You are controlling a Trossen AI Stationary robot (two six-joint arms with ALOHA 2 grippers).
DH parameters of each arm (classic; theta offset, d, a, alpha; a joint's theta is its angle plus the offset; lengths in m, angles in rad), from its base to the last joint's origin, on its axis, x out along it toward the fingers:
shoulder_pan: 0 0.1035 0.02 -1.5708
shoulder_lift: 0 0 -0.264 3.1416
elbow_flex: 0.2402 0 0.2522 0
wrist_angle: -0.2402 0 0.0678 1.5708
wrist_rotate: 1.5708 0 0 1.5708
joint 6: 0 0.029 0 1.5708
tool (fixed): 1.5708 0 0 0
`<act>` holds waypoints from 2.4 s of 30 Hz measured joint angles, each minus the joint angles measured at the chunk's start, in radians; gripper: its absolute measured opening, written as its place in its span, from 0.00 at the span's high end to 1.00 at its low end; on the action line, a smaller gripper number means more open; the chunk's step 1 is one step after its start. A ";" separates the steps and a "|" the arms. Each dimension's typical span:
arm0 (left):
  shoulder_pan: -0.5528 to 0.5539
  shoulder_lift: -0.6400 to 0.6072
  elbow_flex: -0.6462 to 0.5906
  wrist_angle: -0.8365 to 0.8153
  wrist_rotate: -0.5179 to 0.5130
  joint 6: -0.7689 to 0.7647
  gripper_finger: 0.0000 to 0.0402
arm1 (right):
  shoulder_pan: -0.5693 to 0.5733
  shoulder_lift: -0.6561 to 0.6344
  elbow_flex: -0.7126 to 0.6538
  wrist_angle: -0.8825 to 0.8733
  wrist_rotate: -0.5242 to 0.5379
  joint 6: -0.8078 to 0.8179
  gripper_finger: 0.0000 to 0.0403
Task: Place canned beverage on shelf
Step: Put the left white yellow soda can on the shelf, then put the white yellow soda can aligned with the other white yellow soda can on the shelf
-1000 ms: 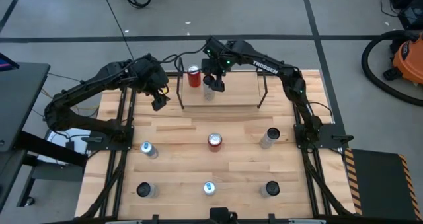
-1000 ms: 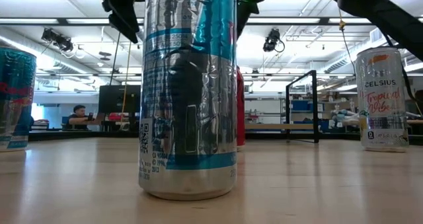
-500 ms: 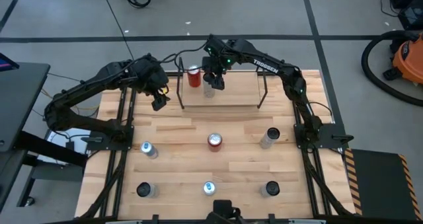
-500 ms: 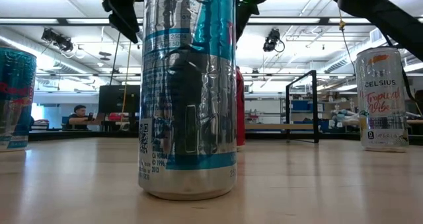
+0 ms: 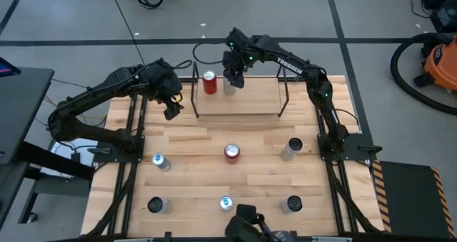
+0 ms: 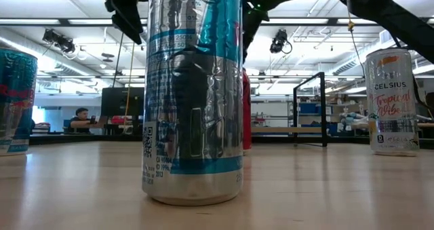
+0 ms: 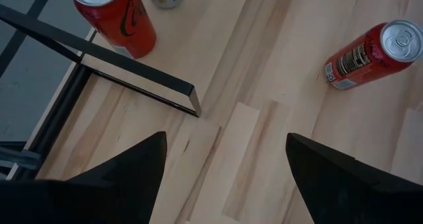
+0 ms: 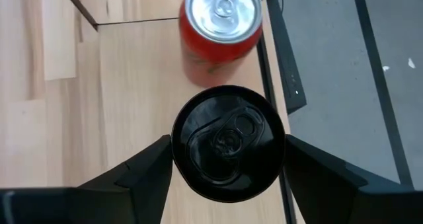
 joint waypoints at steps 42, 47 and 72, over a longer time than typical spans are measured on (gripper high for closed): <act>0.000 0.000 0.000 0.008 0.000 0.000 0.22 | -0.006 0.001 -0.066 0.051 0.131 -0.005 0.14; 0.000 0.000 0.000 0.008 0.000 0.017 0.22 | -0.005 -0.016 -0.064 0.035 0.072 -0.002 0.13; 0.000 0.000 0.000 0.014 0.000 0.025 0.22 | 0.017 -0.299 0.019 -0.100 0.101 0.095 0.13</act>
